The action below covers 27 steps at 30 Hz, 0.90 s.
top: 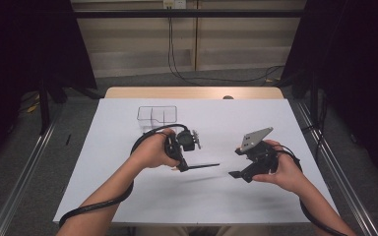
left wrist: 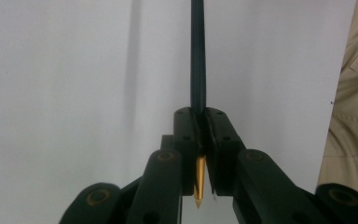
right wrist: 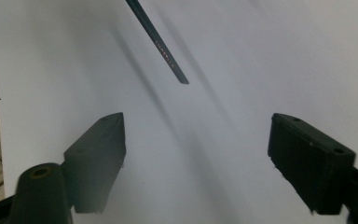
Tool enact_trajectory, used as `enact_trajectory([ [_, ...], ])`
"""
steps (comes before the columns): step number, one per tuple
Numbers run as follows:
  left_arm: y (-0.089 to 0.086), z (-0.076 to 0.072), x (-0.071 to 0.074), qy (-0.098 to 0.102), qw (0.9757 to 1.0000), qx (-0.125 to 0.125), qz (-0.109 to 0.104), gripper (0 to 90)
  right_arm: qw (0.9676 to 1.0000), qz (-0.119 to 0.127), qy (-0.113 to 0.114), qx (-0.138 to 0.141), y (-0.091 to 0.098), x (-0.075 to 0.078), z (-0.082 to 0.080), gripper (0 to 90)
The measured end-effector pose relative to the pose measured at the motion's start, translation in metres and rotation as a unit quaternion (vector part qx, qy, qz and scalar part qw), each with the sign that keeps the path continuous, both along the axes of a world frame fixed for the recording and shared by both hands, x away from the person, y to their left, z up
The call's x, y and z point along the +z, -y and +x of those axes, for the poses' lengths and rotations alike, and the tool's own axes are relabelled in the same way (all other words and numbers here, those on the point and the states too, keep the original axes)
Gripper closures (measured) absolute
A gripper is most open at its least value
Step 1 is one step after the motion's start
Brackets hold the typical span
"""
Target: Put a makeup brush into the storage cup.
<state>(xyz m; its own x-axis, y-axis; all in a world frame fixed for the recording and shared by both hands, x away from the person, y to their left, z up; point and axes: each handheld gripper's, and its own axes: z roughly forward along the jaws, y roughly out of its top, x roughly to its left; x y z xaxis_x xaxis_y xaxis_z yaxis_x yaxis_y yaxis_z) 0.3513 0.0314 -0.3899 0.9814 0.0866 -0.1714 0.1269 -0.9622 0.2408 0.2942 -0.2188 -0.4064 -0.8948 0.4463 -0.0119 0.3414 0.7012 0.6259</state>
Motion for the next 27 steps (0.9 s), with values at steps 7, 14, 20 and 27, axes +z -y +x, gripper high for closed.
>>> enact_trajectory([
  [7, 0.005, -0.001, -0.001, -0.001, 1.0, -0.01, 0.002, 83.9, 0.9997, -0.019, -0.005, 0.018, -0.007, 0.003, 0.003, 25.1],
  [14, 0.009, -0.003, 0.001, 0.005, 0.9998, -0.019, 0.001, 83.9, 0.999, -0.025, -0.01, 0.036, -0.018, 0.005, 0.004, 30.4],
  [20, 0.011, -0.005, 0.002, 0.005, 0.9997, -0.023, 0.0, 83.9, 0.9979, -0.033, -0.015, 0.054, -0.029, 0.005, 0.005, 37.0],
  [27, 0.014, -0.006, 0.003, 0.003, 0.9994, -0.034, 0.0, 83.9, 0.9964, -0.037, -0.02, 0.074, -0.036, 0.005, 0.007, 46.5],
])
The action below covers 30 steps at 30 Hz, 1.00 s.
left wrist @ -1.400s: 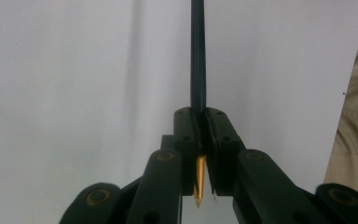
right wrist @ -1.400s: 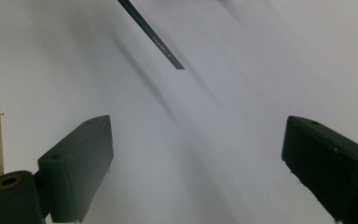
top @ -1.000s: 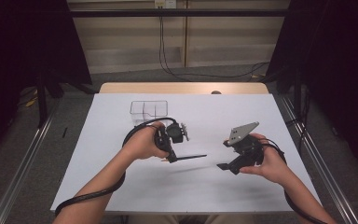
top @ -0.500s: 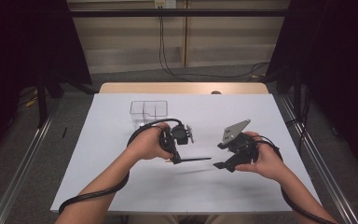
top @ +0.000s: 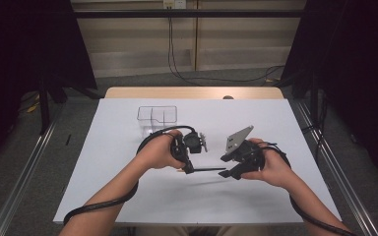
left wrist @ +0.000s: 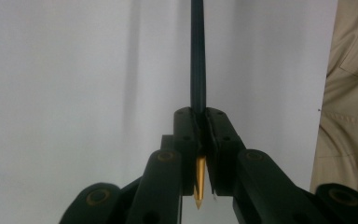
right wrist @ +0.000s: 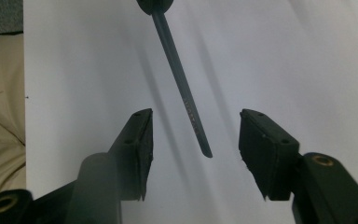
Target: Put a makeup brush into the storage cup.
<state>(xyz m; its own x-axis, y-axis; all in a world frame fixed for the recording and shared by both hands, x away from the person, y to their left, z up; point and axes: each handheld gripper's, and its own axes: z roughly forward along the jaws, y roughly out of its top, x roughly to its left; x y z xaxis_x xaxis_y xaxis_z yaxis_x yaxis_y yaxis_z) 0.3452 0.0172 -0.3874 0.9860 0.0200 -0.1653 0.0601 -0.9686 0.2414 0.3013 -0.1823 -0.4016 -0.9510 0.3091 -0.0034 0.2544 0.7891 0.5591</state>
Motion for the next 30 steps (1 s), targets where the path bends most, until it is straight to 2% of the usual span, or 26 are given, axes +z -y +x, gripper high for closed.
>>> enact_trajectory([
  [3, 0.0, -0.001, 0.001, -0.001, 1.0, 0.003, -0.005, 83.9, 1.0, -0.005, -0.005, 0.003, -0.002, -0.002, 0.001, 49.2],
  [9, 0.003, -0.002, 0.006, -0.004, 0.9999, -0.002, -0.013, 83.9, 0.9995, -0.011, -0.01, 0.027, -0.011, -0.006, 0.003, 61.3],
  [12, 0.004, -0.001, 0.007, -0.002, 0.9999, -0.005, -0.013, 83.9, 0.9992, -0.014, -0.006, 0.036, -0.013, -0.007, 0.004, 63.1],
  [19, 0.007, -0.002, 0.01, -0.009, 0.9998, -0.012, -0.013, 83.8, 0.9985, -0.018, -0.012, 0.051, -0.013, -0.009, 0.004, 81.3],
  [26, 0.009, -0.001, 0.012, -0.016, 0.9995, -0.013, -0.023, 83.7, 0.9983, -0.015, -0.013, 0.055, -0.01, -0.011, 0.002, 83.0],
  [30, 0.01, 0.001, 0.015, -0.014, 0.9995, -0.016, -0.022, 83.2, 0.998, -0.019, -0.012, 0.058, -0.011, -0.014, 0.002, 83.9],
])
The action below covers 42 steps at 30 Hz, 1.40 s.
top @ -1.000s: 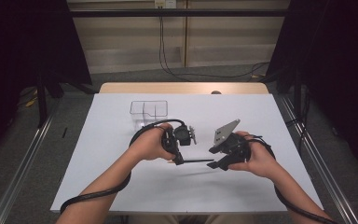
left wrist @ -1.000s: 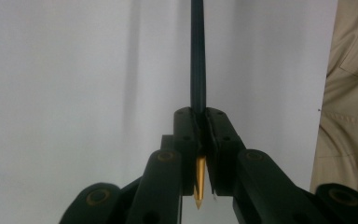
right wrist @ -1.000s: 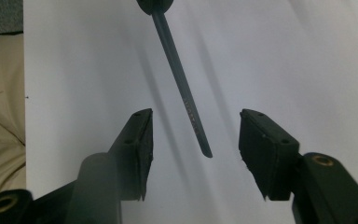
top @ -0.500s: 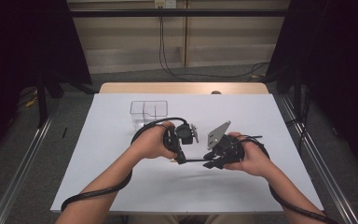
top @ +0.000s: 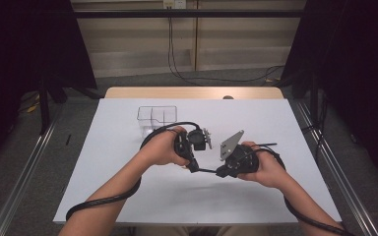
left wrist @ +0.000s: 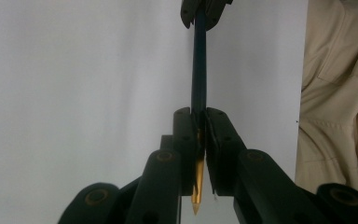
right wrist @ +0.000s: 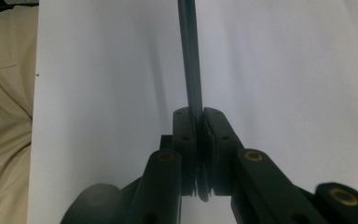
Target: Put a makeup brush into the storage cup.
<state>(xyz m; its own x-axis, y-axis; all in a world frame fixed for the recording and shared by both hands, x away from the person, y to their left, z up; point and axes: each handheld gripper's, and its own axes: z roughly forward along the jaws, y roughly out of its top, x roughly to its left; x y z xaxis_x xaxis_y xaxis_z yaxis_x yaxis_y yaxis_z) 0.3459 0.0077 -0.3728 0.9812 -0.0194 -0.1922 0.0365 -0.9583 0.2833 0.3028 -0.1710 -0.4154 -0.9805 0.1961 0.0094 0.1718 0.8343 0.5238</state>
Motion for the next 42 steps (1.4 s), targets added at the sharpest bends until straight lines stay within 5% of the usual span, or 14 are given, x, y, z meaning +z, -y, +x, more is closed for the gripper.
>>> enact_trajectory([
  [12, -0.007, 0.005, 0.001, -0.006, 0.9996, 0.014, -0.024, 80.8, 0.9998, 0.019, -0.001, 0.006, 0.0, -0.001, -0.001, 84.9],
  [22, -0.014, 0.007, 0.005, -0.003, 0.9964, 0.047, -0.071, 54.5, 0.9998, 0.021, 0.003, 0.005, 0.002, -0.001, -0.002, 84.9],
  [25, -0.019, 0.009, 0.005, -0.009, 0.9936, 0.063, -0.094, 45.3, 0.9997, 0.025, 0.002, -0.003, 0.006, -0.002, -0.002, 84.9],
  [28, -0.021, 0.009, 0.005, -0.003, 0.9924, 0.067, -0.103, 45.1, 0.9996, 0.027, 0.001, -0.006, 0.007, -0.003, -0.002, 84.8],
  [35, -0.028, 0.012, 0.004, -0.017, 0.9844, 0.086, -0.152, 21.0, 0.9996, 0.029, 0.0, -0.009, 0.011, -0.004, -0.004, 84.9],
  [38, -0.032, 0.013, 0.004, -0.004, 0.9787, 0.092, -0.184, 11.0, 0.9994, 0.032, -0.001, -0.015, 0.013, -0.005, -0.004, 84.9],
  [42, -0.04, 0.015, 0.005, -0.003, 0.9711, 0.101, -0.216, 8.5, 0.9993, 0.034, 0.0, -0.017, 0.014, -0.006, -0.004, 84.9],
])
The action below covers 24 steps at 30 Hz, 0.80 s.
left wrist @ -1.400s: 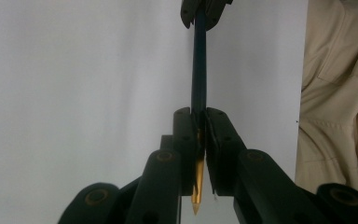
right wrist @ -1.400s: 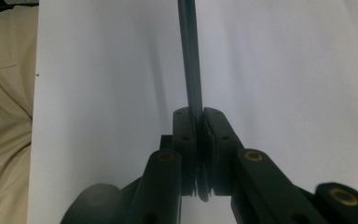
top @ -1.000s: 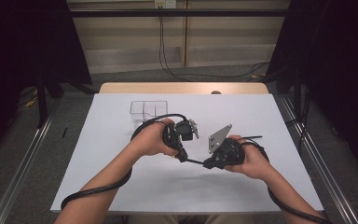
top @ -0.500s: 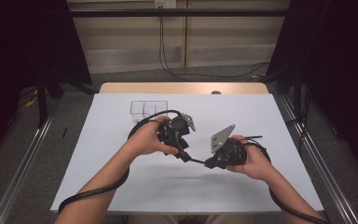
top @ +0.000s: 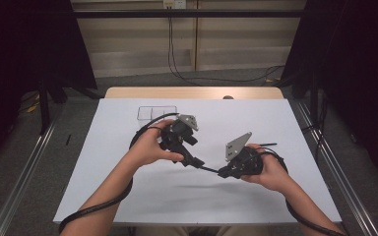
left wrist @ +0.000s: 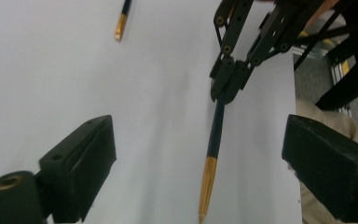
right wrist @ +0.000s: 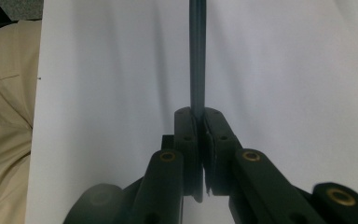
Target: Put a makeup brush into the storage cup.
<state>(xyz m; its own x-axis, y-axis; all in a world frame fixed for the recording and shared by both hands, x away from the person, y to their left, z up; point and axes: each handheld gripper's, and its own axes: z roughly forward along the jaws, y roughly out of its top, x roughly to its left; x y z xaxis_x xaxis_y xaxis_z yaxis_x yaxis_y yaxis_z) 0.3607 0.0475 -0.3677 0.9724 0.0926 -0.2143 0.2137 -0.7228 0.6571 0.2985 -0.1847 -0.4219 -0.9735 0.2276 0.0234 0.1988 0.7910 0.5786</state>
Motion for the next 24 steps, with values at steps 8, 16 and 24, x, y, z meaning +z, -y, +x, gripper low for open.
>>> enact_trajectory([
  [8, -0.015, 0.004, 0.0, -0.017, 0.9963, 0.048, -0.069, 4.4, 0.9999, 0.011, -0.004, -0.004, 0.001, 0.0, 0.0, 84.8],
  [16, -0.025, 0.002, -0.005, -0.018, 0.9853, 0.073, -0.154, 0.4, 0.9995, 0.028, -0.003, -0.014, 0.003, -0.001, -0.001, 84.9],
  [24, -0.029, -0.002, -0.014, -0.011, 0.9804, 0.081, -0.18, 0.7, 0.9979, 0.058, 0.001, -0.03, 0.005, -0.003, -0.002, 84.8],
])
